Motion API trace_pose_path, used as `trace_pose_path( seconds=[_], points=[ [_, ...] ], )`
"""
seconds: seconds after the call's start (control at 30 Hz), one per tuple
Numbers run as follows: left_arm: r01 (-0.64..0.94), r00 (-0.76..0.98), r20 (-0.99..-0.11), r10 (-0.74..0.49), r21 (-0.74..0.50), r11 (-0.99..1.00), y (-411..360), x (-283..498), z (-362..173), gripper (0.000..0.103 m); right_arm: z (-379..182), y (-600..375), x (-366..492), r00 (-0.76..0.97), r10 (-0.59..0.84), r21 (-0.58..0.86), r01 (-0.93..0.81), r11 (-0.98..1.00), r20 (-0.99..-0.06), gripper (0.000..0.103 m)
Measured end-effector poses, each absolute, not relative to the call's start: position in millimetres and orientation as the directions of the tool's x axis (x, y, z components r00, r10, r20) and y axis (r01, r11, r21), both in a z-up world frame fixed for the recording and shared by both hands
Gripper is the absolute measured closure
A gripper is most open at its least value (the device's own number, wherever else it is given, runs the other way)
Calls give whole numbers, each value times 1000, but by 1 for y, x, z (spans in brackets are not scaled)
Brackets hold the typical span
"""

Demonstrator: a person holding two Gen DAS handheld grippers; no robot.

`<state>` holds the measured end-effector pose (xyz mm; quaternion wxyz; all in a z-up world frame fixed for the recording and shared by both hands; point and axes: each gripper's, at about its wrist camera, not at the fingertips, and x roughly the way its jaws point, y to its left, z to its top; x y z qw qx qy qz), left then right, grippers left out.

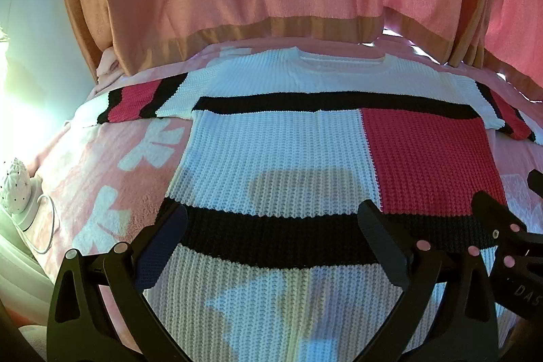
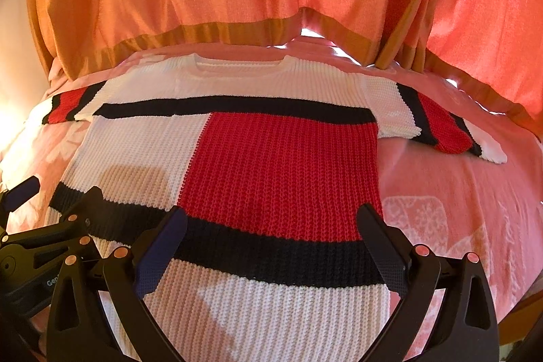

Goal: Fold small clothes

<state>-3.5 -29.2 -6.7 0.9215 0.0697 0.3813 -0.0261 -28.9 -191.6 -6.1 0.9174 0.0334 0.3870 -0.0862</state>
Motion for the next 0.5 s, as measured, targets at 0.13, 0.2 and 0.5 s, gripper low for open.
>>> trace_pose_path(
  seconds=[0.13,0.2,0.5],
  points=[
    [104,708,-707,5,111,988,-30,-3,-7,5,-7,-192,-29,686,-130,-5,182,983,-716,5],
    [103,707,-707,5,110,989,-31,-3,-7,5,-7,-191,-29,685,-132,-5,183,983,-716,5],
    [115,692,-722,1,112,987,-34,7,1,5,1,-213,-22,670,-106,37,196,980,-735,5]
  ],
)
